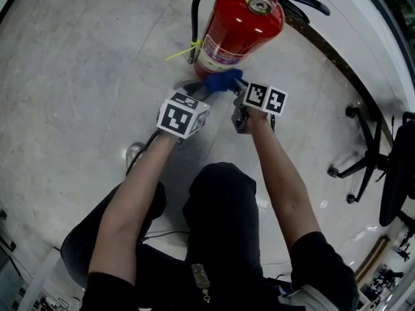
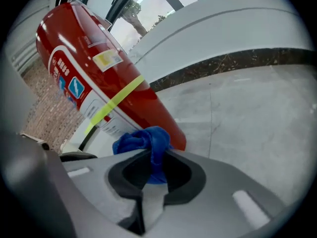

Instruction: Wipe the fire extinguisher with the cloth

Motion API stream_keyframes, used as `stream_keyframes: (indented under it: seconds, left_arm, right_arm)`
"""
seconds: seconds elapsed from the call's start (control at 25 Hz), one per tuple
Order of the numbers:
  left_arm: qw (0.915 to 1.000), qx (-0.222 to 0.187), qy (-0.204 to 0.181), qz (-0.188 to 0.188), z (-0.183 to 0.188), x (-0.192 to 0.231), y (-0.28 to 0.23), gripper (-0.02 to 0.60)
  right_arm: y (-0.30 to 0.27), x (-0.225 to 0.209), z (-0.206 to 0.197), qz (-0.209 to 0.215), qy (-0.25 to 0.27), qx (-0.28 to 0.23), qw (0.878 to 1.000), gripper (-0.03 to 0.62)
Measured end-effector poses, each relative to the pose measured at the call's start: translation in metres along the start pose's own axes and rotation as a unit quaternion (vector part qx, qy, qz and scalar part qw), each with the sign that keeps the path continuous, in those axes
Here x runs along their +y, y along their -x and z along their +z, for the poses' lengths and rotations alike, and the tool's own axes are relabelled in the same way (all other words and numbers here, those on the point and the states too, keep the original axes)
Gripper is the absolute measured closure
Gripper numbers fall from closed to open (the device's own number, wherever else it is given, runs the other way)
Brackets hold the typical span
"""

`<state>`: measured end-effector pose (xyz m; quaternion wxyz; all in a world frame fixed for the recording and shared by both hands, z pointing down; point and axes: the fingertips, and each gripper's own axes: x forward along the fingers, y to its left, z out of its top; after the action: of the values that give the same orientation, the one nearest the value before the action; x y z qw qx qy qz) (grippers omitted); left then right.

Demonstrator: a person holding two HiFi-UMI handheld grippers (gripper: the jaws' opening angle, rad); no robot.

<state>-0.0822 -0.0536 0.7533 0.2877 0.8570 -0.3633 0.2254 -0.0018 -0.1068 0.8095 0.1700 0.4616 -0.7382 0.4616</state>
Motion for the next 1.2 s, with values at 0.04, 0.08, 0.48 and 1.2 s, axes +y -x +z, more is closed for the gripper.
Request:
stream_keyframes:
  seconds: [0.04, 0.08, 0.48, 1.2]
  left_arm:
    - [1.0000, 0.006, -0.001, 0.000, -0.003, 0.000, -0.002, 0.396]
    - [0.9999, 0.011, 0.000, 0.000, -0.005, 0.001, -0.003, 0.393]
    - [0.9989, -0.007, 0.040, 0.025, 0.002, 0.034, -0.004, 0.412]
    - [0.9923, -0.020, 0.062, 0.106, 0.018, 0.104, -0.019, 0.555]
  right_arm:
    - [0.000, 0.009, -0.004, 0.014, -0.004, -0.001, 1.000, 0.545]
    - [0.000, 0.019, -0.007, 0.027, -0.005, -0.003, 1.000, 0.545]
    - [0.001, 0.081, -0.005, 0.102, 0.037, -0.008, 0.994, 0.545]
    - [0.032, 0.097, -0.009, 0.148, 0.091, -0.003, 0.985, 0.476]
